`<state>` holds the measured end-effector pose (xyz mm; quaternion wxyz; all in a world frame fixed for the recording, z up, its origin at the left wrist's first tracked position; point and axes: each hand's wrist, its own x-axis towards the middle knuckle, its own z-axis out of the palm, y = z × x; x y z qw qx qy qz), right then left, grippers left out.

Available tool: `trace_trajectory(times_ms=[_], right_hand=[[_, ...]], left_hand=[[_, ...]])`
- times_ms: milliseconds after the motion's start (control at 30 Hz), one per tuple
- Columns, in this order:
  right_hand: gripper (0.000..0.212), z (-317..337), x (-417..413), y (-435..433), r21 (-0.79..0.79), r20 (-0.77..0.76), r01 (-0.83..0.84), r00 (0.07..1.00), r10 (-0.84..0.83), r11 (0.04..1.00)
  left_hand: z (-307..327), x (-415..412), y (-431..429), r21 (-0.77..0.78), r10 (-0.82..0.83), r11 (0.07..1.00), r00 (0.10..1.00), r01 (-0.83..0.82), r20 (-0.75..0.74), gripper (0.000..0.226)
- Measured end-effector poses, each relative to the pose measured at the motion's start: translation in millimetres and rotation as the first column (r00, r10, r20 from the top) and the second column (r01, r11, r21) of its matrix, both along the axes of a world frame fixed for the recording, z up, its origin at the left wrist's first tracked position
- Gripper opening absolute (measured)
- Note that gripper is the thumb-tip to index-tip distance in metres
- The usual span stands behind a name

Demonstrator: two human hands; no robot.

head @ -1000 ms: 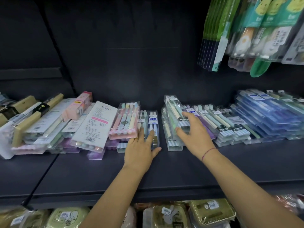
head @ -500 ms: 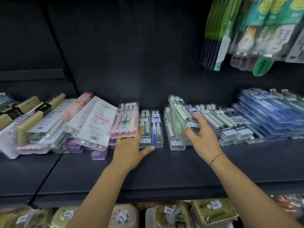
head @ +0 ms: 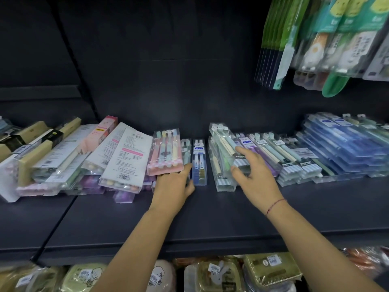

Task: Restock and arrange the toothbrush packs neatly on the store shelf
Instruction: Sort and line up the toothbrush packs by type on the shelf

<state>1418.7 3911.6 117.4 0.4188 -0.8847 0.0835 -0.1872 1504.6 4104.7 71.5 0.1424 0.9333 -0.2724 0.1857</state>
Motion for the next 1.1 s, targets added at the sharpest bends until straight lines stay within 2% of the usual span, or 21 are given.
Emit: trace_trajectory(times_ms=[133,267,400,467,567,667,767,900,1100], right_hand=[[0.049,2.7,-2.8,-0.8,-0.022,-0.021,-0.007,1.0,0.007,1.0],[0.05,3.0,-0.4,1.3,-0.047,-0.02,-0.035,0.999,0.034,0.998],[0.051,5.9,1.2,3.8,-0.096,-0.027,-0.03,0.999,0.028,0.995],[0.051,7.1,0.2,5.5,-0.116,-0.012,-0.006,1.0,0.005,0.993],[0.052,11.1,-4.5,11.9,-0.157,0.035,0.039,0.999,-0.034,0.987],[0.053,18.6,-13.0,26.7,-0.188,0.115,0.066,0.992,-0.045,0.98],[0.056,13.7,-25.9,58.2,-0.091,0.125,0.06,0.991,-0.048,0.994],[0.058,-16.1,-24.6,99.0,0.027,0.04,0.062,0.997,-0.063,0.998],[0.06,-32.4,15.6,113.0,0.156,-0.03,0.135,0.991,-0.132,0.978]], left_hand=[[5.2,1.8,-4.4,-0.172,0.075,0.983,0.997,-0.068,0.035,0.051],[14.3,-2.6,-4.8,-0.391,0.172,0.9,0.981,-0.193,-0.088,0.039],[19.2,-1.0,-1.9,-0.395,0.296,0.847,0.933,-0.355,-0.202,0.036],[20.9,-1.8,0.9,-0.486,0.317,0.782,0.92,-0.391,-0.231,0.026],[24.9,-1.9,3.8,-0.683,0.272,0.629,0.928,-0.37,-0.253,0.026],[37.2,-5.9,5.8,-0.744,0.286,0.572,0.934,-0.346,-0.215,0.03],[39.0,-7.5,11.1,-0.734,0.308,0.6,0.939,-0.318,-0.155,0.036],[27.9,-4.9,16.0,-0.685,0.315,0.7,0.948,-0.205,0.038,0.036],[20.2,5.2,30.6,-0.637,0.381,0.763,0.875,-0.114,0.3,0.036]])
